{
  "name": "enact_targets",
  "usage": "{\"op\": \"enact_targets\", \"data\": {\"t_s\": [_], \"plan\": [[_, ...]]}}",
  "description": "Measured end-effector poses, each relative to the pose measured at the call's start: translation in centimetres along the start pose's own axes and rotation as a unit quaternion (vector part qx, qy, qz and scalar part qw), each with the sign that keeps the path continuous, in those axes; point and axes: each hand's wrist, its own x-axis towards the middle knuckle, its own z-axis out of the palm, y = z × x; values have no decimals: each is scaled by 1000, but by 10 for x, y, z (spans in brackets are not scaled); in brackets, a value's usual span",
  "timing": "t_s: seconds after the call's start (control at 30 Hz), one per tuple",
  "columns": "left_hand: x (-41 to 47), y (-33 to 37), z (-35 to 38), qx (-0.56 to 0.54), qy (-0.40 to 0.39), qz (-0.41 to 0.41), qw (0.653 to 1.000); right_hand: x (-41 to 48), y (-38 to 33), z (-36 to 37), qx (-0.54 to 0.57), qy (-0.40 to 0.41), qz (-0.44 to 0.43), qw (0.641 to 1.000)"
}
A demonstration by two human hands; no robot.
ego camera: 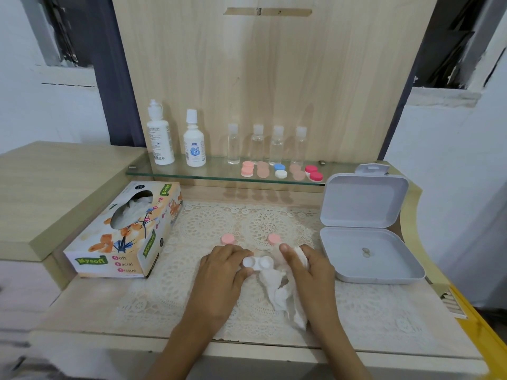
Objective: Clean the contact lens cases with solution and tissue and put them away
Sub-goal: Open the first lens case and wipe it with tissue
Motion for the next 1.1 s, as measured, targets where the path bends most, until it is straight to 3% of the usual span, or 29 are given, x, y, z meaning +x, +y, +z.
{"op": "enact_targets", "data": {"t_s": [0.2,0.33,0.5,0.63,0.83,1.1], "plan": [[-1,-3,5,56,18,9,998,-3,-6,0,87,18,44,995],[-2,-1,2,55,6,7,998,-3,-4,-2,70,4,24,997],[-2,2,0,37,21,10,999,-2,-1,-4,93,11,23,995],[0,10,-11,-53,54,27,997,0,-1,-5,105,12,11,994],[-5,25,-20,-153,-6,110,982,-10,-14,-5,221,-66,43,972],[-7,20,-19,-181,98,142,968,-13,-18,1,258,-134,52,955]]}}
